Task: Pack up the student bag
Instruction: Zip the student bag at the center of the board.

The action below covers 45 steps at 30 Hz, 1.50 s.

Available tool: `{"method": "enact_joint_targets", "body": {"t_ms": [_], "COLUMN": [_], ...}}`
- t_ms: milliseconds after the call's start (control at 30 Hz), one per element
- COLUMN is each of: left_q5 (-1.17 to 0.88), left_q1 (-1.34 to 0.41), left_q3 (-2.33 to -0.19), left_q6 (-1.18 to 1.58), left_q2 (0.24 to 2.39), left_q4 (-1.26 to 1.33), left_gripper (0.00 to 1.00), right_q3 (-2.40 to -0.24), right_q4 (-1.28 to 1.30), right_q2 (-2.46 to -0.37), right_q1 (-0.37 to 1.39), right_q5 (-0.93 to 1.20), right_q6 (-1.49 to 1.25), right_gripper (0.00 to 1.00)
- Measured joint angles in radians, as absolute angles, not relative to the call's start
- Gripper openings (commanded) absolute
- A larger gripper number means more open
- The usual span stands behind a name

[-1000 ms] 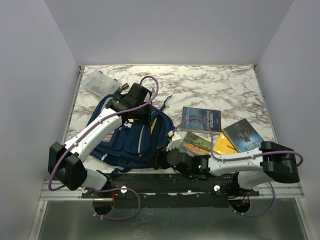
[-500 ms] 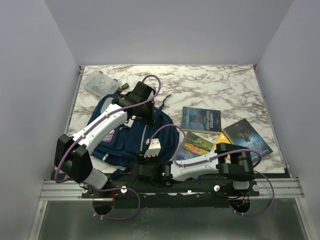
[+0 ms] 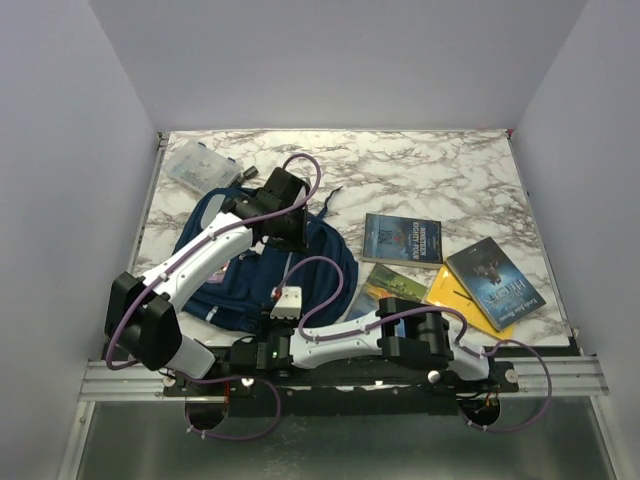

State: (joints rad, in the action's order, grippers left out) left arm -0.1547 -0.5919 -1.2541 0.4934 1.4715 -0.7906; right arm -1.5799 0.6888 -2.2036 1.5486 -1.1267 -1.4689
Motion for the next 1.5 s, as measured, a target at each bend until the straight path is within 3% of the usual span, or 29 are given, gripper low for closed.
{"method": "enact_joint_targets", "body": {"t_ms": [67,133,367,433,467,533,667,900,1067,1267,1500], "left_q5": [-0.145,-0.134,-0.119,-0.120,-0.124,-0.134,-0.157,-0.176,-0.177,-0.176,-0.178], "left_q1": [-0.598,-0.605,-0.611,-0.611,-0.611,-0.611,-0.605,-0.522,-0.490,-0.479,-0.473], "left_q3": [-1.249,-1.249,-1.242,-1.241,-1.235,-1.220,-1.158,-0.941,-0.683,-0.461,-0.373], "left_q6": [0.492,0.489,0.466,0.456,0.445,0.436,0.421,0.542,0.890,1.264,1.447], "left_q2": [1.462,1.456,1.441,1.438,1.433,1.421,1.355,1.035,0.682,0.437,0.443], "left_q4": [-0.786,-0.780,-0.763,-0.757,-0.749,-0.738,-0.729,-0.697,-0.680,-0.677,-0.633], "left_gripper": [0.00,0.00,0.02,0.26,0.46,0.72,0.98,0.95,0.88,0.82,0.70], "right_q3": [-1.607,-1.609,-1.475,-1.378,-1.323,-1.185,-0.979,-0.901,-0.852,-0.826,-0.789], "right_q4": [0.754,0.801,0.728,0.630,0.566,0.398,0.147,-0.061,-0.163,-0.262,-0.327], "right_q2": [-2.223,-2.224,-2.164,-2.101,-2.064,-1.970,-1.822,-1.764,-1.713,-1.701,-1.696], "right_q1": [1.552,1.552,1.548,1.547,1.547,1.544,1.534,1.514,1.500,1.488,1.484], "right_q5": [-1.147,-1.158,-1.179,-1.165,-1.153,-1.104,-0.997,-0.866,-0.785,-0.715,-0.683], "right_q6": [-1.523,-1.550,-1.451,-1.359,-1.305,-1.181,-1.001,-0.869,-0.810,-0.783,-0.760], "right_gripper": [0.27,0.02,0.00,0.00,0.00,0.00,0.00,0.00,0.00,0.00,0.00]}}
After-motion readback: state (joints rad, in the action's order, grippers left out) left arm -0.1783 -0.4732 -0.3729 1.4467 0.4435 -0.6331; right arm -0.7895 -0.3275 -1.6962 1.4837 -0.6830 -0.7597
